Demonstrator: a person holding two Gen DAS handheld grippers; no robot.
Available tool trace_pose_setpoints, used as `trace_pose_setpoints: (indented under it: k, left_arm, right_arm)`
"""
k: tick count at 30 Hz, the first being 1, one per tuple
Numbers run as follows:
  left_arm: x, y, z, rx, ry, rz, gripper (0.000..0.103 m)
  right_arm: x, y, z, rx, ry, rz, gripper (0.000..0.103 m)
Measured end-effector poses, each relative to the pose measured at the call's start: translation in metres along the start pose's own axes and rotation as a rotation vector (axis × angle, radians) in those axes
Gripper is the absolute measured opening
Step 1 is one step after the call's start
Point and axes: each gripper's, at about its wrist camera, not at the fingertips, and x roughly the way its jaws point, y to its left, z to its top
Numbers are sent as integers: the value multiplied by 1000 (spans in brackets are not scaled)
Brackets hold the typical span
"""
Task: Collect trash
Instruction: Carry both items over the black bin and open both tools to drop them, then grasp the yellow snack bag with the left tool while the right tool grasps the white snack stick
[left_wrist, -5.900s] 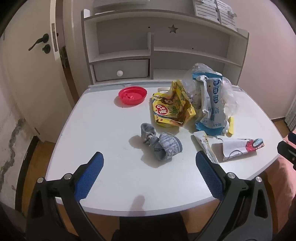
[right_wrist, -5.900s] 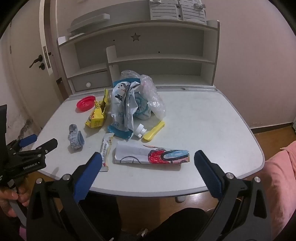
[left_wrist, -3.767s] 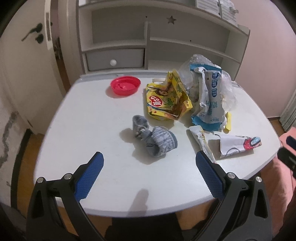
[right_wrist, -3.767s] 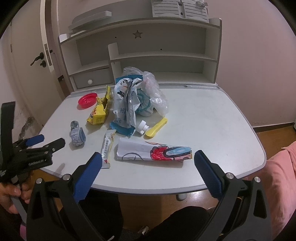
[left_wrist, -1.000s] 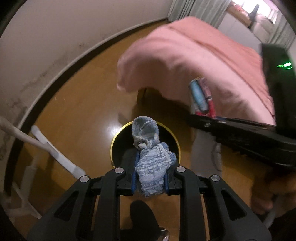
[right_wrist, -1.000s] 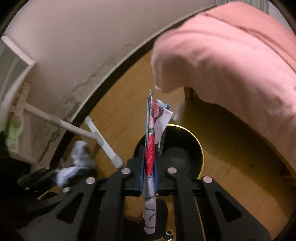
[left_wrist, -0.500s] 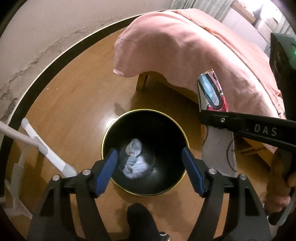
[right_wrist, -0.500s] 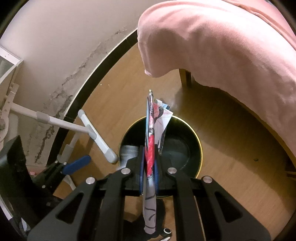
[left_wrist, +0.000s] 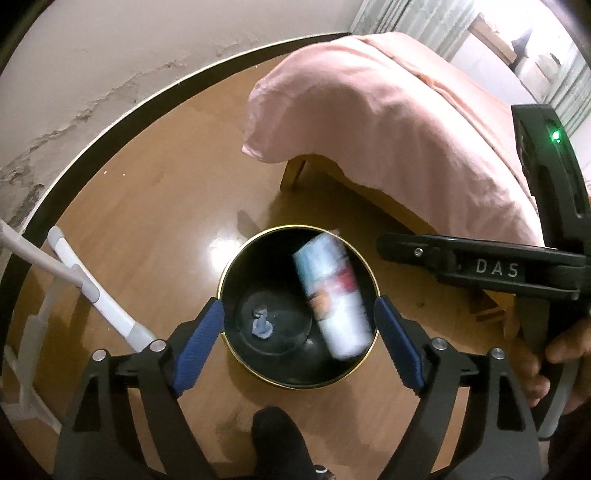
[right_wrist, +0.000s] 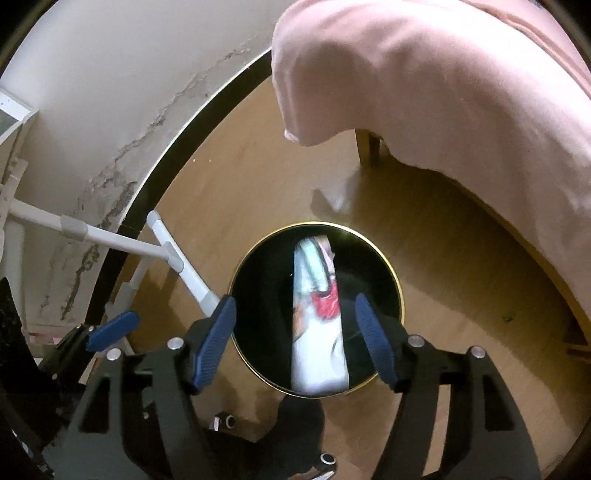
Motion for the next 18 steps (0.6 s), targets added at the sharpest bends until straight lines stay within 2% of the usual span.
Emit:
trace_pose_setpoints:
  k: [5,8,11,14,18]
  left_arm:
    - [-30,-9,4,11,-37,-13,82]
    - [-64,-21,7,49,-72,-9,85]
    - [-113,-33,9,102,-101,7,85]
    - [-177,-34,8,129,-153,57,89]
    - [-273,2,-13,97,-236,129,92]
  right_arm:
    - [-30,2,-3,5,-40,-16,66]
    - [-63,7,-9,-2,-81,-31,67]
    - [-107,21,-19,-17,-148,-40,71]
    - [-157,53,-29,-66,-229,-42,74]
    - [-204,116,-41,-161,-308,-2,76]
